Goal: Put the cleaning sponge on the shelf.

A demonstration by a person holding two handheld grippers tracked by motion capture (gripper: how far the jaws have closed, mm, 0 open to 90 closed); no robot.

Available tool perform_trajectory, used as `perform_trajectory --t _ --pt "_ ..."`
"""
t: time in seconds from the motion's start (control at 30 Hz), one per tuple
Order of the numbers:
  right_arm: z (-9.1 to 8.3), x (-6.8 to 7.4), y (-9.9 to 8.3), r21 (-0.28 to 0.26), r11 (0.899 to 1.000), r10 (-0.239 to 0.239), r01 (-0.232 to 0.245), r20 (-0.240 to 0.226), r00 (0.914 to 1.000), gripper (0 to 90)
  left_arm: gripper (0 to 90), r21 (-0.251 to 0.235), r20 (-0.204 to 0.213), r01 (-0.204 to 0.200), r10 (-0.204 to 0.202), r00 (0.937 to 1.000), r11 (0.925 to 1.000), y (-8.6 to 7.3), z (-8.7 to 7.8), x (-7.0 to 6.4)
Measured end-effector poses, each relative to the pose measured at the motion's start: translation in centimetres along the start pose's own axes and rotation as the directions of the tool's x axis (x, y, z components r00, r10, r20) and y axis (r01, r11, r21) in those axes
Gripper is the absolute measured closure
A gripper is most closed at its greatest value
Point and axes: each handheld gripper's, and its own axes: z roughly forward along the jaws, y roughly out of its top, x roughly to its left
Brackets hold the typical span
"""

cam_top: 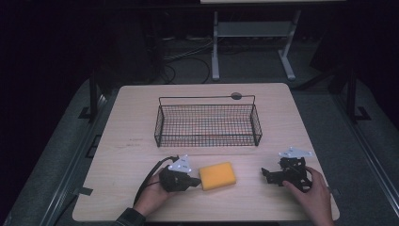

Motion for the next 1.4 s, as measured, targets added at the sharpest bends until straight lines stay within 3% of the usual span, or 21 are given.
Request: perform_trajectory --t 0.23,0.43,0.5,0.8,0.87,1.07,1.4 --pt "0.0 0.0 0.0 0.000 1.000 0.000 0.000 0.000 1.0000 0.0 71.1 0.009 -0.033 0.036 -0.035 0.9988 0.9993 -0.3 -0.9 0.8" --pt "0.0 0.0 0.0 0.000 1.000 0.000 0.000 0.000 1.0000 0.0 47.7 0.026 -0.030 0.080 -0.079 0.9964 0.9965 -0.3 -1.2 1.5" --pt "0.0 0.0 0.0 0.000 1.000 0.000 0.000 0.000 1.0000 0.0 37.7 0.032 -0.029 0.083 -0.082 0.9962 0.9960 -0.1 -1.2 1.6" --pt "0.0 0.0 0.0 0.000 1.000 0.000 0.000 0.000 1.0000 0.0 16.2 0.090 -0.047 0.064 -0.060 0.9971 0.9939 1.5 -0.7 1.6" --pt "0.0 0.0 0.0 0.000 1.000 0.000 0.000 0.000 1.0000 0.0 13.7 0.101 -0.056 0.077 -0.071 0.9959 0.9919 1.9 -0.6 1.6" --pt "0.0 0.0 0.0 0.000 1.000 0.001 -0.001 -0.001 1.0000 0.0 13.0 0.129 -0.054 0.064 -0.057 0.9969 0.9896 3.0 0.0 1.6" --pt "0.0 0.0 0.0 0.000 1.000 0.001 -0.001 -0.001 1.0000 0.0 13.1 0.177 -0.038 0.016 -0.010 0.9992 0.9841 5.2 1.6 1.1"
